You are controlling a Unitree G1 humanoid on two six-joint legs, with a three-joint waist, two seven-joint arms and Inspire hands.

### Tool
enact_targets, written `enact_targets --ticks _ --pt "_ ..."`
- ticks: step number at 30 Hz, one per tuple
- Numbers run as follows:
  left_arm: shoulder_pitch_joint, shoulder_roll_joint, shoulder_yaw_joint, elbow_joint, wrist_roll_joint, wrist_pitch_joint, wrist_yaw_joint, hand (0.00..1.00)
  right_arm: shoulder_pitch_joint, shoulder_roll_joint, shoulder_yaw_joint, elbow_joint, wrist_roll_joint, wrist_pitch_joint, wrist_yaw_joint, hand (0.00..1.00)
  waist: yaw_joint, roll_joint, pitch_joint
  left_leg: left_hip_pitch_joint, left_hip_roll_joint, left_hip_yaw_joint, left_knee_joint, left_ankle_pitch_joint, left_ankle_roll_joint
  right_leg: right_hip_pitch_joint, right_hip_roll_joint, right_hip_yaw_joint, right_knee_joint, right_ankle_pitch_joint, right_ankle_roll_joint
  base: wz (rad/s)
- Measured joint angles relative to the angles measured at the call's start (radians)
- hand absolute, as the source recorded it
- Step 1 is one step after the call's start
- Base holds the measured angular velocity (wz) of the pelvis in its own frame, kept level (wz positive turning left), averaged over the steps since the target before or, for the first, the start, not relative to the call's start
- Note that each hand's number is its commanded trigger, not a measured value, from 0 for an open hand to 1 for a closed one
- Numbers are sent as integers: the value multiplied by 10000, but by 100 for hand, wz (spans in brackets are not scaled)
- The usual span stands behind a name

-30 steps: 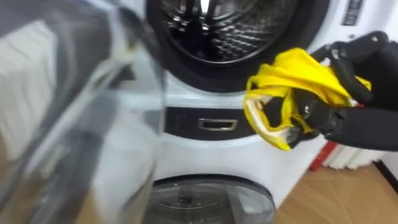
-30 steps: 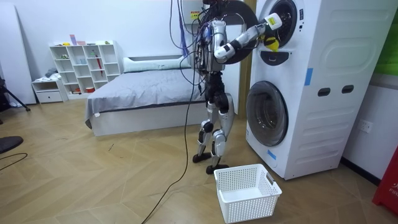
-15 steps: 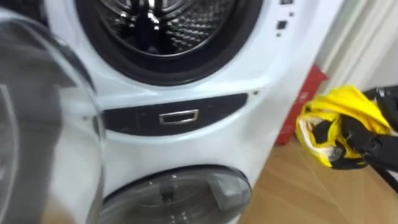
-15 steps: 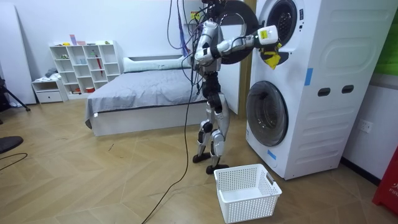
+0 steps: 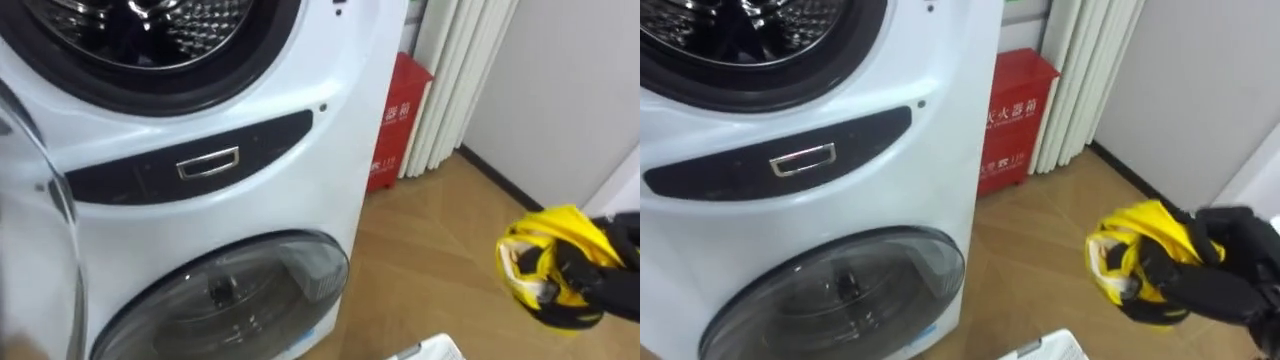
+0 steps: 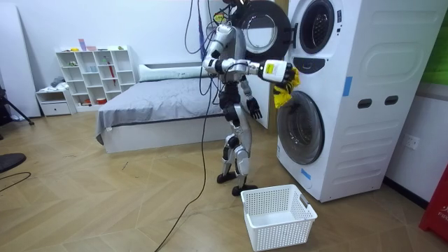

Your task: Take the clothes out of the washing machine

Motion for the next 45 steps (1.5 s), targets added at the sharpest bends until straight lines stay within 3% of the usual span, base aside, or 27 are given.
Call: enact_targets --ticks 1,2,4,6,11,13,17,23,28,30,33,34,35,36,37,39,45 --pt "-8 -1 -133 -17 -3 0 1 0 -71 19 146 137 0 -1 -108 100 1 10 -12 -25 2 2 17 -2 3 -11 -2 -3 1 4 1 0" --pt "-19 -19 -377 -16 -19 0 0 0 -353 96 447 556 -10 -1 -235 100 15 142 18 -71 19 13 84 -16 22 -95 -5 -30 9 9 -4 0" --pt "-70 -141 -607 -17 -28 0 1 0 -910 161 784 1361 -5 -1 -398 100 15 319 4 -244 19 -12 148 -37 55 -250 -23 -95 38 9 -3 2" --pt "-140 -287 -828 -28 -296 -1 1 0 -1483 160 1010 2220 17 -2 -739 100 206 618 -6 -460 -13 5 174 -44 73 -549 -125 -412 157 -3 -29 0" --pt "-321 -449 -1051 -56 -815 -4 1 0 -2782 170 1420 3751 -30 -238 -1512 100 223 1265 -27 -1076 -50 -325 307 -15 101 -937 -230 -683 183 -20 -50 18" --pt "-375 -480 -1161 -81 -1051 0 1 0 -3322 419 1442 4398 -219 -387 -2232 100 245 1486 -42 -1194 -170 -444 202 68 89 -1084 -248 -698 241 -53 -72 9" --pt "-401 -521 -1411 -290 -1630 14 7 0 -3540 769 1482 5360 -189 -609 -3250 100 215 1615 -46 -1265 -198 -386 49 198 50 -1248 -243 -713 312 -92 -117 2" --pt "-596 -877 -1438 -194 -1905 10 212 0 -3551 1203 1589 6583 -274 -823 -4936 100 113 1854 -92 -1576 -243 -156 -152 324 -1 -1707 -146 -448 347 -34 -82 -13" --pt "-883 -1044 -1661 -203 -2535 13 280 0 -3644 1306 2021 6860 37 -1301 -5962 100 -138 2039 -65 -1837 -212 23 -177 387 -72 -2025 3 -132 333 104 -169 -16" --pt "-1074 -1232 -1665 -204 -2597 15 310 0 -4002 1311 2009 7322 36 -1328 -6491 100 -327 2200 -54 -1938 -268 28 -295 465 -20 -2176 9 -82 364 111 -180 -2" --pt "-1285 -1321 -1682 -209 -2745 14 339 0 -4255 1409 2007 7402 41 -1329 -7058 100 -374 2271 -45 -1999 -371 -20 -396 481 5 -2347 132 160 512 95 -205 -25" --pt "-1306 -1321 -1703 -209 -2750 14 391 0 -4278 1440 2008 7402 42 -1334 -7136 95 -385 2273 -46 -2002 -374 -41 -396 480 6 -2351 171 210 514 97 -212 -27" --pt "-1351 -1320 -1825 -209 -2783 14 553 0 -4298 1470 2013 7402 43 -1338 -7284 44 -399 2279 -45 -2004 -378 -94 -400 480 6 -2350 240 309 516 98 -236 -22" --pt "-1414 -1349 -1850 -206 -2928 13 689 0 -4306 1480 2020 7402 34 -1338 -7418 18 -406 2281 -41 -2014 -386 -159 -408 480 6 -2350 310 437 523 95 -251 -19" --pt "-1421 -1368 -1850 -204 -2946 13 749 0 -4306 1492 2019 7402 31 -1338 -7477 0 -415 2283 -39 -2023 -394 -219 -410 481 8 -2350 330 461 523 98 -262 -13" --pt "-1440 -1438 -1852 -193 -3044 10 942 0 -4315 1544 2020 7398 33 -1338 -7647 0 -455 2278 -33 -2094 -493 -579 -425 528 78 -2354 436 623 538 95 -289 -13" --pt "-1354 -1473 -1851 -110 -3112 11 1175 0 -4326 1576 2049 7368 -20 -1340 -7744 0 -498 2237 -1 -2104 -537 -569 -367 634 -4 -2442 616 1041 679 26 -366 -21"
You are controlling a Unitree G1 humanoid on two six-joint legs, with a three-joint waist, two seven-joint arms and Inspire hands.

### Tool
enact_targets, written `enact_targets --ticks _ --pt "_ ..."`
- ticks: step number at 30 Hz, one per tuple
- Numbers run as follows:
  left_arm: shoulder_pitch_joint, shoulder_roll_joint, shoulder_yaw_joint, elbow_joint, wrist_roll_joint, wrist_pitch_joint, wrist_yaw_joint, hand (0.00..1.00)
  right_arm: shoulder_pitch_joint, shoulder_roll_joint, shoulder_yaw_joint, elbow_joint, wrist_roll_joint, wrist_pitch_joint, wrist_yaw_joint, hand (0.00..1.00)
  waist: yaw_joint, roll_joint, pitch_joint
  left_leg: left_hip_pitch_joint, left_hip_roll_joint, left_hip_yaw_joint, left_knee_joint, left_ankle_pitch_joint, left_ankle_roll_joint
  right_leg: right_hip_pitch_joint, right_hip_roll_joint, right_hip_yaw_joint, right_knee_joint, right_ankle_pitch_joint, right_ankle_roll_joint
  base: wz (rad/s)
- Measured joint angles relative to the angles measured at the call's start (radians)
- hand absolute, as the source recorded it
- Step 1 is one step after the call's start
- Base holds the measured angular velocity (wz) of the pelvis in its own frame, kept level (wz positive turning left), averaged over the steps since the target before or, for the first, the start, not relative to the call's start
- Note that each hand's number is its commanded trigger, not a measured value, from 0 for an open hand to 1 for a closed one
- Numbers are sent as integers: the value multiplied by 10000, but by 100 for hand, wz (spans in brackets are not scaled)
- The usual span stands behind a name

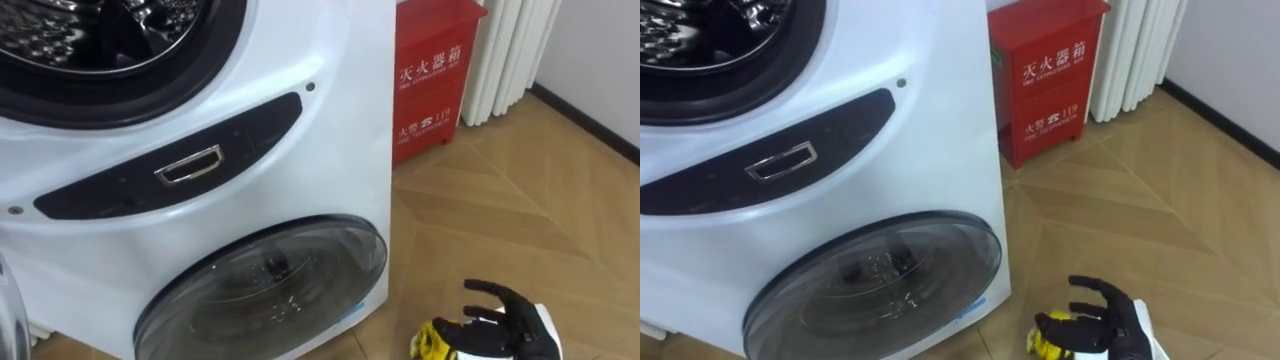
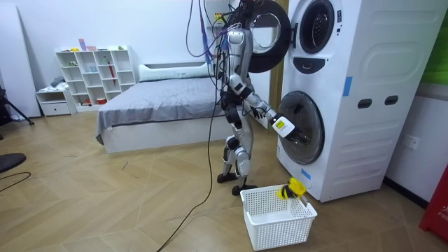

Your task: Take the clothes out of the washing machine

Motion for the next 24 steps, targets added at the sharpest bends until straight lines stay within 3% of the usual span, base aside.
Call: enact_targets --ticks 8,16,24 --pt "-33 -4 18 140 -3 146 10 0 4 -119 -829 -118 -61 0 -918 0 -70 12 -3 -77 -14 14 14 -15 10 -109 48 148 9 -28 45 0" --pt "5 -16 247 418 99 326 44 0 158 -276 -2264 -117 -365 -26 -1688 0 -531 31 -14 3 -22 139 -125 -8 0 -106 106 294 16 0 47 -3" --pt "35 -9 246 141 -1 309 44 0 248 -393 -2198 -227 -288 -32 -1966 0 -675 94 -59 -23 21 496 -140 -22 -2 -329 227 536 184 38 -18 -15"
